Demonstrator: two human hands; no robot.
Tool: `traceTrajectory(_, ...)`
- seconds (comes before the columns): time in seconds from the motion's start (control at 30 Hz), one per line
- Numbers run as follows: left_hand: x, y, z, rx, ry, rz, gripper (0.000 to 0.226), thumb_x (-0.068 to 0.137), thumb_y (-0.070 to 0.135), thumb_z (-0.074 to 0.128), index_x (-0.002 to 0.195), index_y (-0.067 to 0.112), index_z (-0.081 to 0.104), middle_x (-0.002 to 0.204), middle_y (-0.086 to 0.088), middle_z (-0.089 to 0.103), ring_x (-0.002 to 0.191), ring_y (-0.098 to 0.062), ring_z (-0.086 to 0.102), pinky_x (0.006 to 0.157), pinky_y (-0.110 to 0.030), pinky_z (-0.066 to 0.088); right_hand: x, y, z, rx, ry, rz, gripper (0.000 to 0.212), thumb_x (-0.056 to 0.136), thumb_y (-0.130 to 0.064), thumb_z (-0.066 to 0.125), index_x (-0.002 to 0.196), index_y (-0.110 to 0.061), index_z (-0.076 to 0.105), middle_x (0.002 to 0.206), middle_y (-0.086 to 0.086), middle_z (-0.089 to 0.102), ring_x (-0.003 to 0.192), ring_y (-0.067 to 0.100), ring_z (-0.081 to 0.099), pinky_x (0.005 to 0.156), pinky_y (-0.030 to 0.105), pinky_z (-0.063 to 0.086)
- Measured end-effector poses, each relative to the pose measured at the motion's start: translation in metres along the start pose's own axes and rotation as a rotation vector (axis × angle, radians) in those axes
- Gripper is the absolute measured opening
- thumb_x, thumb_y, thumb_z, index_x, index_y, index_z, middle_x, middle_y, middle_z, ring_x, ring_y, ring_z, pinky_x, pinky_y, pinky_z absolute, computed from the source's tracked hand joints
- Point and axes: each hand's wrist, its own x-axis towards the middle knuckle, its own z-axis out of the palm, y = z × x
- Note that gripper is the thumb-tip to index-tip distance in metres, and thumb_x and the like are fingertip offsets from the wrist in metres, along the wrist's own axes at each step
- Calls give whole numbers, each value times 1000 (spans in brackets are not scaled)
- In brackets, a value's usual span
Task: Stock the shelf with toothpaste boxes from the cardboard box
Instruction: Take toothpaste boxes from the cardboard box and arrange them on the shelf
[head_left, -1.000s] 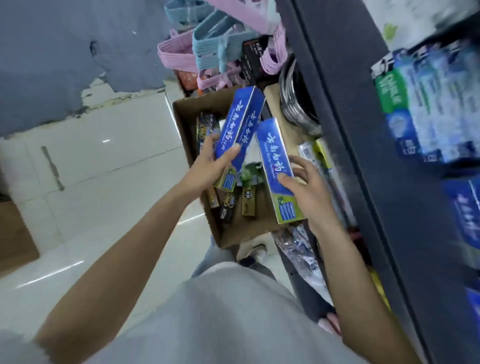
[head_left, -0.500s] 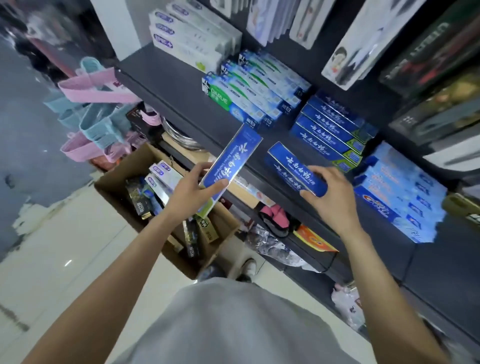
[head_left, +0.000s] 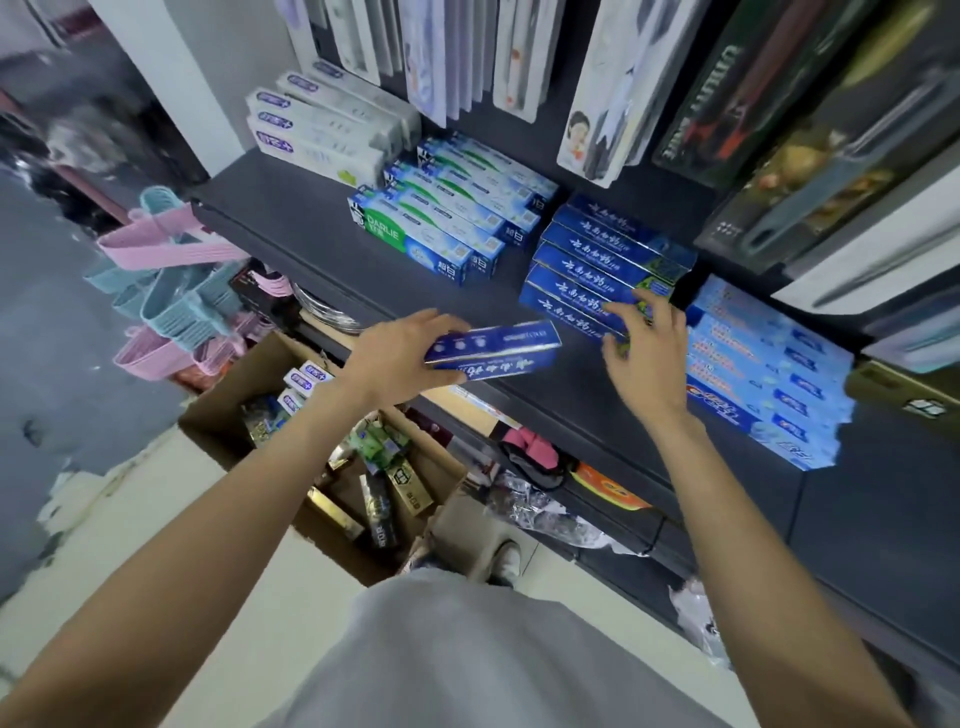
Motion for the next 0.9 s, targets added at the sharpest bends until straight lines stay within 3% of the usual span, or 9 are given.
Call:
traceTrajectory(0.1,38,11,-1,214,-100,161,53,87,49,59,135,35,43,128,9,53,114,-17,54,93,-34,35,-5,-17,-25,180,-313,-231,61,88,-25,63,143,-26,36,147,2,30,136,22,23,109,36,23)
traceTrajectory(0.17,64,18,3,312,-141,236,53,87,50,57,137,38,40,131,11,51,118,-16,49,98,-37,30,-6,-26,-25,60,-455,-323,78,85,-31,67,148,-28,21,144,2,38,131,22,34,106,38,32)
traceTrajectory(0.27,91,20,19,179,-101,217,51,88,46,59,136,36,43,132,8,50,124,-20,41,104,-43,29,1,-24,-13,-88,-306,-227,68,85,-22,66,143,-25,29,123,8,56,110,30,54,89,41,44)
traceTrajectory(0.4,100,19,46,-208,109,-63,61,86,26,65,141,23,38,142,-6,40,131,-31,36,107,-45,32,11,-5,-1,-201,-211,-76,36,87,-18,64,121,-18,53,120,10,50,111,31,48,85,41,45)
traceTrajectory(0.5,98,21,57,-384,-2,-284,71,87,20,63,147,17,25,143,-13,38,128,-31,42,103,-41,38,6,3,10,-253,-222,-40,34,87,-22,65,118,-17,54,118,11,49,110,30,45,86,40,46)
traceTrajectory(0.63,89,21,59,-703,-69,-335,74,89,9,59,149,19,18,146,-6,39,132,-23,42,104,-33,35,7,4,13,-270,-198,-59,37,87,-23,64,121,-16,53,117,12,52,109,30,46,88,40,44)
traceTrajectory(0.77,87,21,60,-732,-32,-363,75,88,5,60,149,17,19,144,-6,41,130,-23,43,102,-30,35,4,6,13,-300,-196,-79,44,87,-24,64,127,-12,50,122,12,50,113,30,45,92,40,42)
traceTrajectory(0.83,89,22,61,-563,-12,-347,78,86,12,64,149,19,19,139,-13,40,124,-28,45,99,-33,37,4,6,12,-301,-195,-99,46,85,-24,66,126,-12,51,123,12,48,115,29,43,94,40,41)
traceTrajectory(0.9,90,27,63,-248,16,-294,77,84,24,68,148,25,24,138,-15,34,126,-33,35,103,-40,37,4,4,9,-281,-186,-128,44,80,-23,71,119,-12,53,120,11,48,113,29,43,93,39,41)
